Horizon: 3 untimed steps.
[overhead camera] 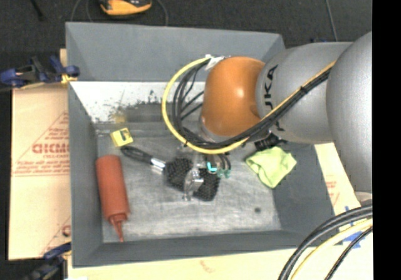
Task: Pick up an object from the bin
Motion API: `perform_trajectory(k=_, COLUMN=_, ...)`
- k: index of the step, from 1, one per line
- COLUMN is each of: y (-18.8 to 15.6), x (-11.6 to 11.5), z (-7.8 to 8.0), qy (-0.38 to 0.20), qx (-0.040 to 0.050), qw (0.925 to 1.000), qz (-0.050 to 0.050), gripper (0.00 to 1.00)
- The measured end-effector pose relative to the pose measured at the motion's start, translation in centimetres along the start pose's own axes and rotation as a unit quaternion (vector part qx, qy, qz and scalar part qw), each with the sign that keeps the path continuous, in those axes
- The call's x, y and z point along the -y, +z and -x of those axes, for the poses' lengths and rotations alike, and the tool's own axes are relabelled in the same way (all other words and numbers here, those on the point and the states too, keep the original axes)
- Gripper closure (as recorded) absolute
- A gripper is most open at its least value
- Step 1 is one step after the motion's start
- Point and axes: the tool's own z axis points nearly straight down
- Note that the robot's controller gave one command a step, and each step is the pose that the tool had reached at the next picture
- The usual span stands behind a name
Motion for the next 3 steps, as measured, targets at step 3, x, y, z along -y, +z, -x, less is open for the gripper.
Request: perform_trajectory(k=3, y=5.7, x=2.4, z=0.6, qy=0.105, qx=0.0168, qw=0.9944, qz=0.005, gripper=0.0)
